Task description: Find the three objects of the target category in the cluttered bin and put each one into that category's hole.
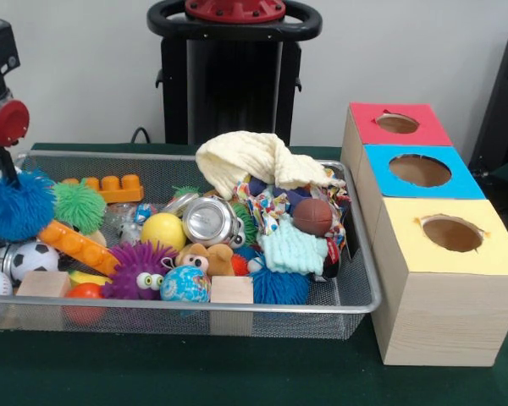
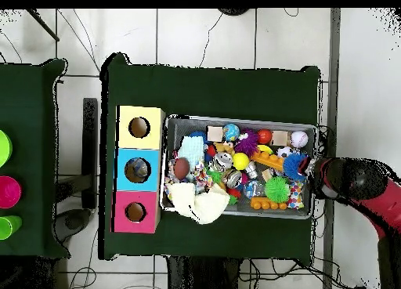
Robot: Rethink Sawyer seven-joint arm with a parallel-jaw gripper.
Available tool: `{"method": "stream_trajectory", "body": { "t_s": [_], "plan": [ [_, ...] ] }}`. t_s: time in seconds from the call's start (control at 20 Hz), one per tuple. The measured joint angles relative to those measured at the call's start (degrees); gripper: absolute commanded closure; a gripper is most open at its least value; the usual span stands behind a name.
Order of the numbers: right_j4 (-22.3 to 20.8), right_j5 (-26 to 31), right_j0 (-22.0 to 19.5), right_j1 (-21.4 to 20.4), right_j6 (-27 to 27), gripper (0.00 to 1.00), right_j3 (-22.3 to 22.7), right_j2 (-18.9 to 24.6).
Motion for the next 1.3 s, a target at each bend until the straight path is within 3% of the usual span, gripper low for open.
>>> {"method": "stream_trajectory", "body": {
  "t_s": [0.4, 0.45, 1.3],
  "plan": [
    [-0.7, 0.0, -0.6, 0.8, 0.0, 1.0, 0.0, 1.6],
    [-1.0, 0.0, -0.9, 0.8, 0.0, 0.0, 0.0, 2.0],
    [-3.1, 0.0, -2.4, -0.7, 0.0, 0.0, 1.5, 4.0]
  ]
}}
